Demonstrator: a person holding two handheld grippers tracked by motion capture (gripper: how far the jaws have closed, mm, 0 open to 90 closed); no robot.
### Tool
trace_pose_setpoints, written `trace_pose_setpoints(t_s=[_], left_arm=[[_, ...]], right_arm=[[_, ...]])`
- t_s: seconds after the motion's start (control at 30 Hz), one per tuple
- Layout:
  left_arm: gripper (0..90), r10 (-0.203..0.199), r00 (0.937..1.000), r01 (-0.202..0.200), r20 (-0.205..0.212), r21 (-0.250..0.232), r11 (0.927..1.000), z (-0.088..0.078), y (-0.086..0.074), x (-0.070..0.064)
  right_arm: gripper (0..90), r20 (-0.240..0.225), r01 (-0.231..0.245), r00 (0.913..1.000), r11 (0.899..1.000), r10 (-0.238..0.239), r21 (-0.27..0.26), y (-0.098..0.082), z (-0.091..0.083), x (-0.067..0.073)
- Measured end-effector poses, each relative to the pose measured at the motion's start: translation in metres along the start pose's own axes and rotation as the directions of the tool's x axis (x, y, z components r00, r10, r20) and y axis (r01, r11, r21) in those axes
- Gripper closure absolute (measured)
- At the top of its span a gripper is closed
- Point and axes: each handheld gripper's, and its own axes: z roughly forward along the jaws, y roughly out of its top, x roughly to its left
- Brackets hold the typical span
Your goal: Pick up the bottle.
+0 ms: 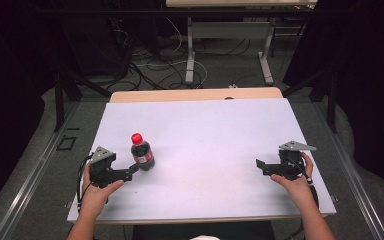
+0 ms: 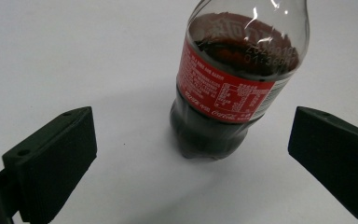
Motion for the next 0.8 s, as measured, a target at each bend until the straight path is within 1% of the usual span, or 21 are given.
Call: trace_pose_setpoints(t_s=[0.07,0.1,0.17,0.2,0.27,0.3,0.33,0.4,0.47,0.5,0.53,0.57,0.63,0.67,0.7,0.73,0.77,0.8], left_arm=[[1.9,0.011,0.9999,-0.011,0.0,-0.011,0.9999,-0.001,0.001,-0.001],[1.9,0.01,0.9999,-0.01,0.011,-0.018,0.9998,-0.002,0.002,-0.002],[1.9,0.012,0.9998,-0.012,0.013,-0.022,0.9997,-0.002,0.002,-0.003],[1.9,0.016,0.9997,-0.015,0.019,-0.026,0.9996,-0.002,0.002,-0.005],[1.9,0.016,0.9996,-0.016,0.021,-0.021,0.9997,-0.002,0.002,-0.006],[1.8,0.023,0.9996,-0.022,0.019,-0.022,0.9995,-0.001,0.002,-0.007],[1.9,0.031,0.9993,-0.03,0.021,-0.017,0.9994,0.001,0.003,-0.009],[1.9,0.033,0.9991,-0.033,0.025,-0.015,0.9994,0.001,0.004,-0.01],[2.3,0.04,0.9988,-0.04,0.029,-0.018,0.999,0.003,0.006,-0.013],[2.4,0.051,0.9984,-0.05,0.024,-0.026,0.9984,0.004,0.008,-0.015],[2.4,0.055,0.9983,-0.055,0.018,-0.024,0.9982,0.005,0.009,-0.015],[2.4,0.06,0.9981,-0.06,0.016,-0.026,0.9979,0.005,0.01,-0.015],[2.4,0.053,0.9984,-0.053,0.017,-0.031,0.9981,0.006,0.011,-0.015],[2.7,0.044,0.9988,-0.043,0.02,-0.039,0.9983,0.009,0.012,-0.017],[3.6,0.044,0.9988,-0.043,0.02,-0.039,0.9983,0.009,0.012,-0.017],[4.7,0.059,0.9982,-0.059,0.014,-0.034,0.9977,0.009,0.014,-0.017],[5.6,0.062,0.998,-0.061,0.015,-0.035,0.9975,0.012,0.017,-0.019],[6.4,0.076,0.9971,-0.075,0.011,-0.033,0.9966,0.013,0.018,-0.019]], right_arm=[[0.0,-0.004,0.009,0.9999,1.0,-0.009,-0.01,0.002,-0.005,0.004],[0.0,-0.01,0.02,0.9997,1.0,-0.021,-0.017,0.003,-0.007,0.005],[0.0,-0.004,0.026,0.9996,0.999,-0.026,-0.026,0.003,-0.008,0.007],[0.0,-0.012,0.03,0.9995,0.999,-0.03,-0.032,0.005,-0.01,0.009],[0.0,-0.003,0.032,0.9995,0.999,-0.032,-0.037,0.006,-0.01,0.011],[0.0,0.016,0.041,0.999,0.998,-0.041,-0.044,0.006,-0.01,0.014],[0.0,0.004,0.05,0.9987,0.998,-0.05,-0.034,0.007,-0.011,0.014],[0.0,0.012,0.059,0.9982,0.998,-0.059,-0.033,0.007,-0.011,0.016],[0.0,0.023,0.051,0.9985,0.998,-0.05,-0.041,0.007,-0.011,0.017],[0.0,0.014,0.05,0.9987,0.998,-0.05,-0.035,0.007,-0.011,0.017],[0.0,0.02,0.057,0.9982,0.998,-0.057,-0.039,0.007,-0.011,0.017],[0.0,0.028,0.054,0.9982,0.998,-0.053,-0.037,0.007,-0.011,0.017],[0.0,0.036,0.055,0.9979,0.998,-0.053,-0.039,0.007,-0.011,0.016],[0.0,0.036,0.04,0.9986,0.998,-0.038,-0.05,0.006,-0.01,0.016],[0.0,0.037,0.045,0.9984,0.998,-0.044,-0.051,0.006,-0.009,0.016],[0.0,0.033,0.048,0.9984,0.998,-0.047,-0.041,0.006,-0.01,0.015],[0.0,0.033,0.044,0.9985,0.998,-0.043,-0.038,0.005,-0.009,0.016],[0.0,0.029,0.042,0.9987,0.998,-0.041,-0.037,0.005,-0.009,0.015]])
